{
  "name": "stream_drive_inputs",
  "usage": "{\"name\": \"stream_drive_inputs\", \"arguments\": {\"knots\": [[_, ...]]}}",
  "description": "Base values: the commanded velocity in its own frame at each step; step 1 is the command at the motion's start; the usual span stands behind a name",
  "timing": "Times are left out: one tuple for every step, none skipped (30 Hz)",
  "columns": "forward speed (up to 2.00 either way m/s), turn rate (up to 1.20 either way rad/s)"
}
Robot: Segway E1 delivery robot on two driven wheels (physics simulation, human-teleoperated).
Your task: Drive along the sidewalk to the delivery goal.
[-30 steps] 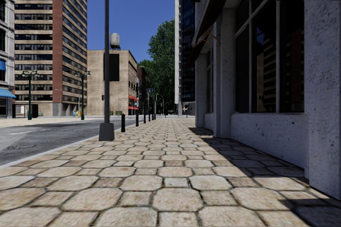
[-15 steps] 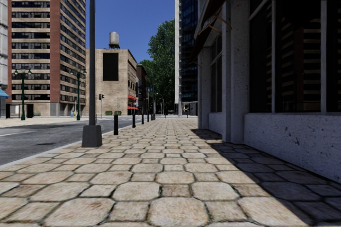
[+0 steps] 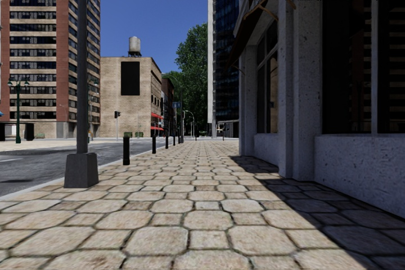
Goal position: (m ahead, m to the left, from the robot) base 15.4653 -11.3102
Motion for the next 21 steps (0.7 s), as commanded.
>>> {"name": "stream_drive_inputs", "arguments": {"knots": [[2.0, 0.0], [2.0, 0.0], [2.0, 0.0], [2.0, 0.0], [2.0, 0.0], [2.0, 0.0], [2.0, 0.0], [2.0, 0.0], [2.0, 0.0], [2.0, 0.0], [2.0, 0.0], [2.0, 0.0], [2.0, 0.0], [2.0, 0.0], [2.0, 0.0], [2.0, 0.0], [2.0, 0.0], [2.0, 0.0], [2.0, 0.0], [2.0, 0.0], [2.0, 0.0]]}}
